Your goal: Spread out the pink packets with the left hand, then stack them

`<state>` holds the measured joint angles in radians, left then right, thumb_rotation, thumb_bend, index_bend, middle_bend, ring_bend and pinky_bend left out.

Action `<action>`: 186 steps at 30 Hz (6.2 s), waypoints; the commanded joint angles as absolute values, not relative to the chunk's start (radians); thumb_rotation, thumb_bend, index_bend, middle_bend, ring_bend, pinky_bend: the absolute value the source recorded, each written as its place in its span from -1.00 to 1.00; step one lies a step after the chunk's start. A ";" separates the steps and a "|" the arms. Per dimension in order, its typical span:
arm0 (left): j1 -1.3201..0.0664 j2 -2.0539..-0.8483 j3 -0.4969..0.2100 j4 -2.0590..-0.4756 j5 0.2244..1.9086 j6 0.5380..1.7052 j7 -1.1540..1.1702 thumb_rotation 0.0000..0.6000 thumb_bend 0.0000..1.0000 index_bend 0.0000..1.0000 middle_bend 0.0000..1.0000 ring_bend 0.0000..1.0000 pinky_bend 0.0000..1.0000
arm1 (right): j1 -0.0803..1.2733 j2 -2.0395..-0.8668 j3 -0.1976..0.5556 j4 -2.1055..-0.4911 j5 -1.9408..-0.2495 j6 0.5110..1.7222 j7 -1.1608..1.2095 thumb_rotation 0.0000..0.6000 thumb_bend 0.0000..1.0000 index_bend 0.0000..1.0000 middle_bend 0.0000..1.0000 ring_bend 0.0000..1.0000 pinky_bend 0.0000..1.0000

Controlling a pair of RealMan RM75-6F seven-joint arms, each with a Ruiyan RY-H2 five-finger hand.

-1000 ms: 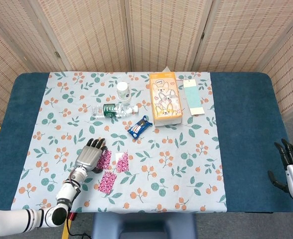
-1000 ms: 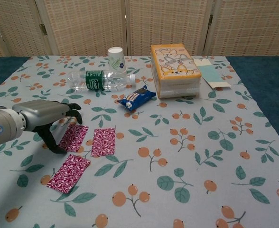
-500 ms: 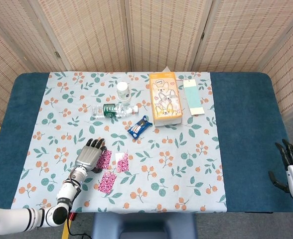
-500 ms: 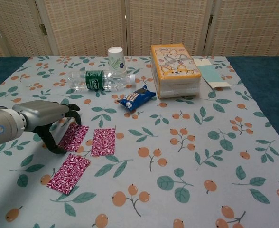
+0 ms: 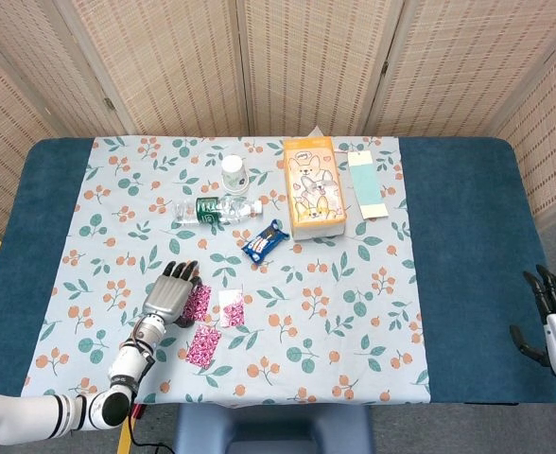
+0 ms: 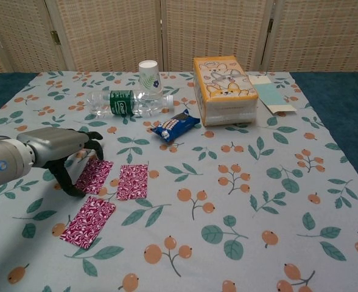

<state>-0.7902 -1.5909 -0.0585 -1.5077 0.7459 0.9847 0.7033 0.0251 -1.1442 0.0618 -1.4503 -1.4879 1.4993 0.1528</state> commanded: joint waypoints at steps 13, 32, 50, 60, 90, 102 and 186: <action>-0.783 -1.560 -0.056 -1.539 0.780 1.012 0.696 1.00 -0.53 -0.31 -0.96 -1.00 -1.00 | 0.026 -1.143 0.064 -1.451 -1.487 1.498 0.153 1.00 -0.23 -1.00 -1.00 -1.00 -1.00; -0.720 -1.477 -0.017 -1.715 0.903 1.115 0.688 1.00 -0.52 -0.31 -0.96 -1.00 -1.00 | 0.031 -1.145 0.067 -1.446 -1.489 1.495 0.158 1.00 -0.23 -1.00 -1.00 -1.00 -1.00; -0.829 -1.633 -0.155 -1.769 0.636 1.189 0.894 1.00 -0.52 -0.33 -0.96 -1.00 -1.00 | 0.021 -1.150 0.063 -1.415 -1.487 1.501 0.197 1.00 -0.23 -1.00 -1.00 -1.00 -1.00; -0.875 -1.709 -0.189 -1.723 0.515 1.240 0.956 1.00 -0.51 -0.33 -0.96 -1.00 -1.00 | 0.020 -1.152 0.063 -1.398 -1.483 1.499 0.217 1.00 -0.23 -1.00 -1.00 -1.00 -1.00; -0.897 -1.773 -0.182 -1.685 0.466 1.290 1.007 1.00 -0.53 -0.49 -0.97 -1.00 -1.00 | 0.012 -1.154 0.064 -1.380 -1.481 1.502 0.236 1.00 -0.23 -1.00 -1.00 -1.00 -1.00; -0.900 -1.783 -0.190 -1.681 0.449 1.284 1.009 1.00 -0.53 -0.67 -1.00 -1.00 -1.00 | 0.009 -1.154 0.065 -1.374 -1.479 1.502 0.244 1.00 -0.23 -1.00 -1.00 -1.00 -1.00; -0.648 -1.540 0.116 -1.780 1.020 1.116 0.916 1.00 -0.53 -0.58 -1.00 -1.00 -1.00 | 0.009 -1.155 0.059 -1.404 -1.489 1.506 0.208 1.00 -0.23 -1.00 -1.00 -1.00 -1.00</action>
